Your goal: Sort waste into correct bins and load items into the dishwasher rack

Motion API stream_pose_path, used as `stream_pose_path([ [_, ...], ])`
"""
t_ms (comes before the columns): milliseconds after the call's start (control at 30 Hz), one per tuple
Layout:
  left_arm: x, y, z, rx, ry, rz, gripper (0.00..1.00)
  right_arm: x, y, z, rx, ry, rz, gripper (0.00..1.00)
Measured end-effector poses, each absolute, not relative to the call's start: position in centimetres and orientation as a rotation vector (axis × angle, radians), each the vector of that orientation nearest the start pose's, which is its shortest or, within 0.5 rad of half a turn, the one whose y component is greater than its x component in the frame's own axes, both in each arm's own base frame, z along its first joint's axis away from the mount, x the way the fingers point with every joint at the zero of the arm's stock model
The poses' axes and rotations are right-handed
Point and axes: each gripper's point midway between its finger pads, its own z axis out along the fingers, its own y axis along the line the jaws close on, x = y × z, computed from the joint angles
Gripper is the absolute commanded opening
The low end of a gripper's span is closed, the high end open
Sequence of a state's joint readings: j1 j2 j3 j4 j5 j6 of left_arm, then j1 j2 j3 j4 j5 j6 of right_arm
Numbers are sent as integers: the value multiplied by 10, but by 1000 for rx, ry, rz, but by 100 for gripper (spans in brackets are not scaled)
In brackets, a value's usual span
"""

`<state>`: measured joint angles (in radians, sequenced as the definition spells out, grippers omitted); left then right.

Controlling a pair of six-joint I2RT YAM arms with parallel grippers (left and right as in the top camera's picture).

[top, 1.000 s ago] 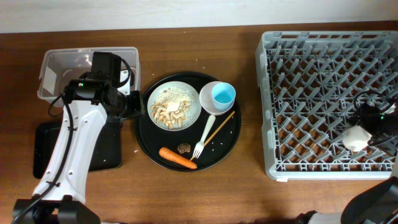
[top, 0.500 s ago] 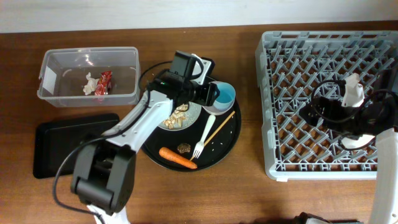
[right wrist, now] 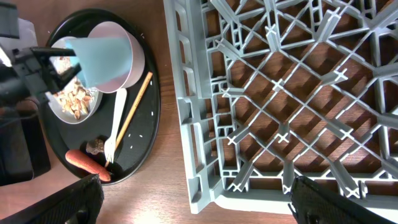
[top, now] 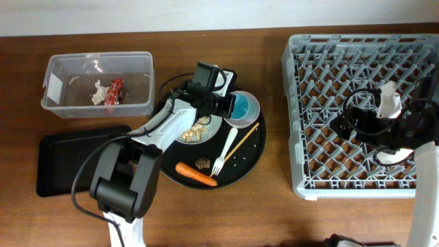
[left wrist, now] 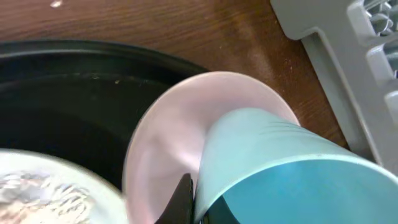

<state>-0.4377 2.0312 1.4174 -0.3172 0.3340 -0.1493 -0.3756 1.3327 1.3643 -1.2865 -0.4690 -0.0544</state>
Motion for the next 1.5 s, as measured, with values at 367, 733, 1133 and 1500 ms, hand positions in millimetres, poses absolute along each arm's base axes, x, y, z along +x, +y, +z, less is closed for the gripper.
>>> stream_pose_path([
  [367, 314, -295, 260, 844, 2084, -1817, 0, 281, 112, 261, -670, 2185, 1293, 99],
  [733, 295, -309, 265, 915, 2056, -1888, 1, 263, 155, 286, -801, 2013, 1481, 60],
  [1133, 299, -312, 269, 913, 2041, -1885, 1, 257, 167, 277, -875, 2048, 1466, 70],
  [1500, 301, -312, 264, 877, 2092, -1864, 35, 267, 168, 277, -926, 1998, 1404, 53],
])
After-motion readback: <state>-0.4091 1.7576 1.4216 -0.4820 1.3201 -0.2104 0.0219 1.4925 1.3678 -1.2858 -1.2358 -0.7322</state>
